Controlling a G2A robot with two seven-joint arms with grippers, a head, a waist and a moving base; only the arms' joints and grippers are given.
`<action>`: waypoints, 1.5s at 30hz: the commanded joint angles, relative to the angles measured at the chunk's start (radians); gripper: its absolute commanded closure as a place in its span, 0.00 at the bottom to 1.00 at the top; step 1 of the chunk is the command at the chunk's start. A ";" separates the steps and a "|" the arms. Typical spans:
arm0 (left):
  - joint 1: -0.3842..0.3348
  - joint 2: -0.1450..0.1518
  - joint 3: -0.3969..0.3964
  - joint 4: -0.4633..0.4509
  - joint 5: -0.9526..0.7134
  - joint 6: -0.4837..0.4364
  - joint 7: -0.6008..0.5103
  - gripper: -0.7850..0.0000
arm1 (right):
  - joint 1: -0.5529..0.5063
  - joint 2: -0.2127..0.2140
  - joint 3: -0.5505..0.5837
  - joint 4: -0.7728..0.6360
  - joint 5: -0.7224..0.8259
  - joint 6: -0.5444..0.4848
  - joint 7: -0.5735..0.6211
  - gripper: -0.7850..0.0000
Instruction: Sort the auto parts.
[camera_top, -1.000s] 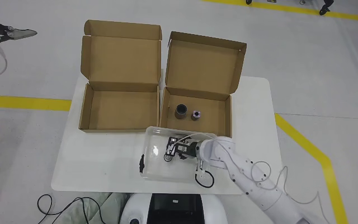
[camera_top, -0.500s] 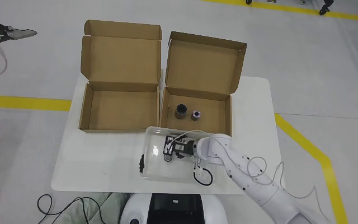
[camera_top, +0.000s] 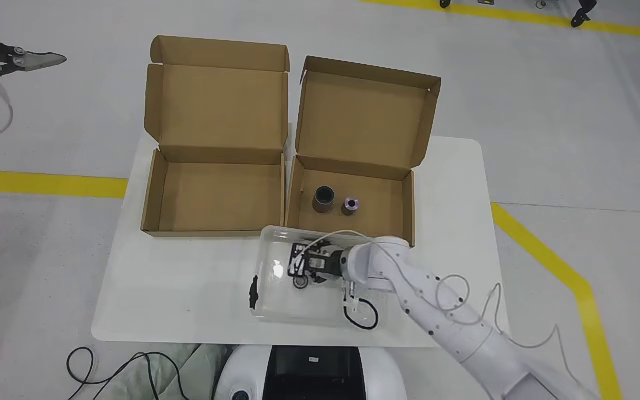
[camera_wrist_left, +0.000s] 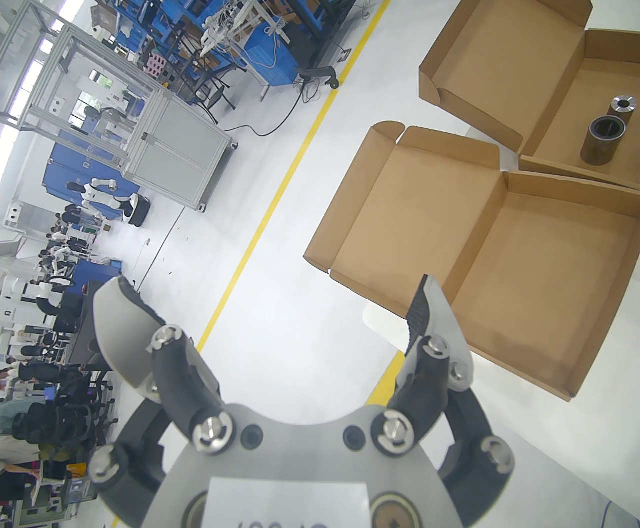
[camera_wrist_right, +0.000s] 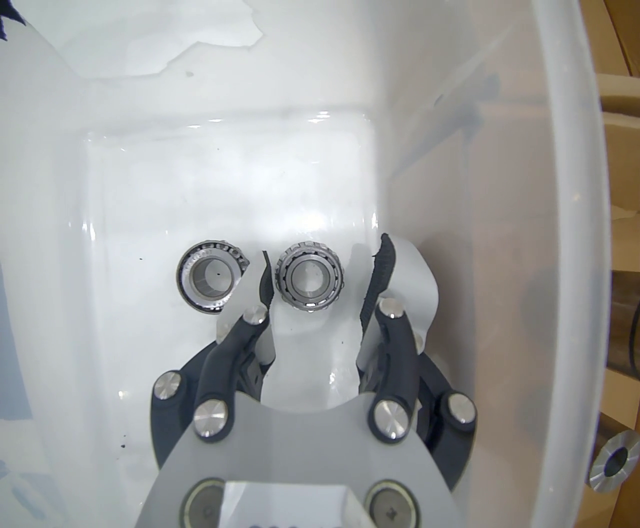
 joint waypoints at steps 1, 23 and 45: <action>0.000 0.000 0.000 0.000 0.000 0.000 0.000 0.00 | 0.003 -0.002 -0.002 0.005 -0.001 0.000 0.001 0.61; 0.000 0.000 0.000 0.000 0.000 0.000 0.000 0.00 | -0.060 0.018 0.047 -0.130 -0.082 0.016 -0.036 1.00; 0.000 0.000 0.000 0.000 0.000 0.000 0.000 0.00 | -0.167 0.073 0.217 -0.242 -0.009 -0.124 -0.503 1.00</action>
